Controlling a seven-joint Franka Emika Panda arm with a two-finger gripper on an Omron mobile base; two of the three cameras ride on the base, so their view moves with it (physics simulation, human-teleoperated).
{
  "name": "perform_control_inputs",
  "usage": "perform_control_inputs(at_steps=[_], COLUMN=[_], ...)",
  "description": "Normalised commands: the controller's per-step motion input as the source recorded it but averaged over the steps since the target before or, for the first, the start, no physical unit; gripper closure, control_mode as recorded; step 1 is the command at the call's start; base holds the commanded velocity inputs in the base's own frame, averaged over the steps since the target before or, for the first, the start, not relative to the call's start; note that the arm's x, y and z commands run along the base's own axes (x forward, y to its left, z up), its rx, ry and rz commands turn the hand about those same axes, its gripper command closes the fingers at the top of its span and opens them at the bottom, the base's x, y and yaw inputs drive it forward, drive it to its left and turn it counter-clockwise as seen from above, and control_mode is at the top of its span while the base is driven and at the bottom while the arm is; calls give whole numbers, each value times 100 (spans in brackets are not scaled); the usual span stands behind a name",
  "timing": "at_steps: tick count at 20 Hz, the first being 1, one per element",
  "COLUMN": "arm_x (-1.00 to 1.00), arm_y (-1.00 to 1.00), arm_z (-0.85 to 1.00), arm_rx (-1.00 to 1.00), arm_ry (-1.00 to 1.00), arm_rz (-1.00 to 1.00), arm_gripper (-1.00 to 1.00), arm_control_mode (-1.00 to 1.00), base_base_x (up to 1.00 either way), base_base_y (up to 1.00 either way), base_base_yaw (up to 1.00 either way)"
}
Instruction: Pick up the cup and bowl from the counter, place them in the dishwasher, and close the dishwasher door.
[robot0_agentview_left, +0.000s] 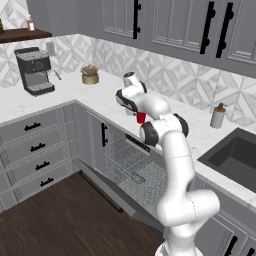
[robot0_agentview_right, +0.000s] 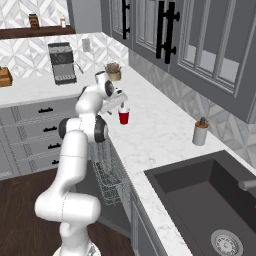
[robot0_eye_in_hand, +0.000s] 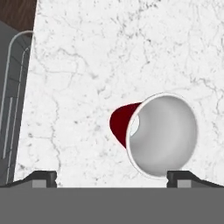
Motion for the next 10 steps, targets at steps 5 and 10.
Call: perform_control_inputs(at_steps=[5, 10], arm_x=[39, 40], arm_y=[-3, -8], arm_z=[-15, -3], arm_rx=[0, 0], arm_ry=[-2, -1], arm_rz=[9, 14], arm_gripper=[-100, -100], arm_control_mode=[-100, -100], base_base_x=[0, 0], base_base_y=[0, 0], base_base_yaw=[0, 0])
